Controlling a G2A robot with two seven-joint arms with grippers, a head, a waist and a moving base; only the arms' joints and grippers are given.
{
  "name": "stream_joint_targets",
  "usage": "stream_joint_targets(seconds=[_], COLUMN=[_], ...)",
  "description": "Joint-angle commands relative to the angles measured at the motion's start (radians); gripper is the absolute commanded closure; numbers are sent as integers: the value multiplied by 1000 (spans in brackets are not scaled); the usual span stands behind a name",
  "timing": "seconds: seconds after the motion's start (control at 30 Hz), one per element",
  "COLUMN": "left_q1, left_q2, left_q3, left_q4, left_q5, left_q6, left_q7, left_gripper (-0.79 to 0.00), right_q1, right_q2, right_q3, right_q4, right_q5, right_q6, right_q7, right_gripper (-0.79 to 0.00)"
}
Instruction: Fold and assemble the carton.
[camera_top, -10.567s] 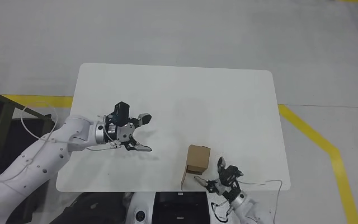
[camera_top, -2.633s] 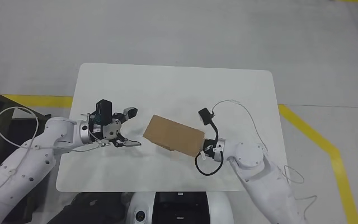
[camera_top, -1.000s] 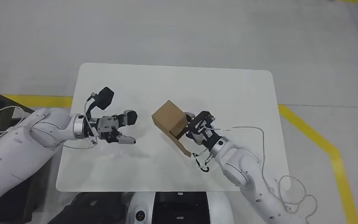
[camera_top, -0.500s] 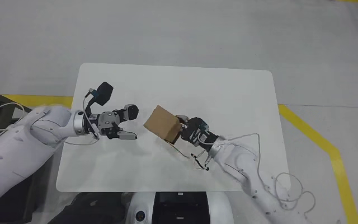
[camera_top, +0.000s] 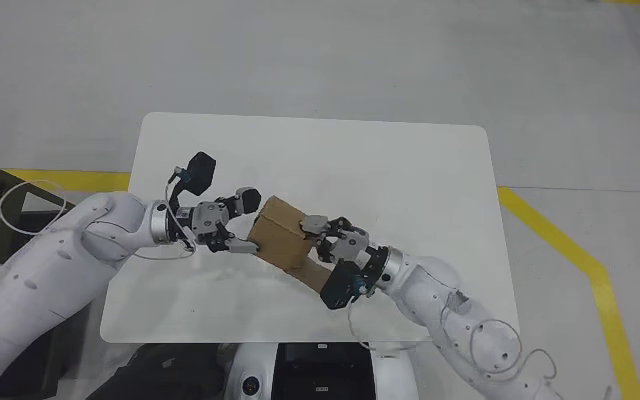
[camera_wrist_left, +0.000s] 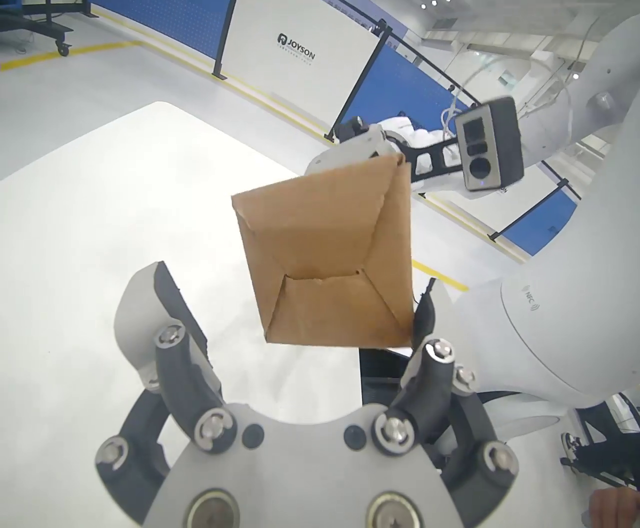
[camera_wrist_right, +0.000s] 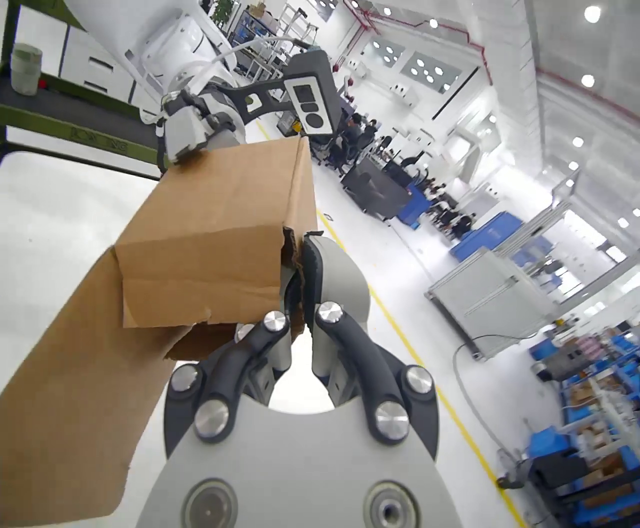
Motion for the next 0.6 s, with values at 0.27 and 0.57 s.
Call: stream_joint_targets(seconds=[0.27, 0.57], left_q1=[-4, 11], left_q2=[0, -10], left_q3=[4, -21], left_q4=[-6, 4], left_q5=[-44, -9], left_q6=[0, 0], left_q7=[1, 46], left_gripper=[-785, -785], right_q1=[-1, -17], right_q2=[0, 11], right_q3=[1, 23], right_q4=[-4, -40], right_q5=[-7, -143], right_q6=[7, 52], right_q7=[7, -5], right_gripper=[0, 0])
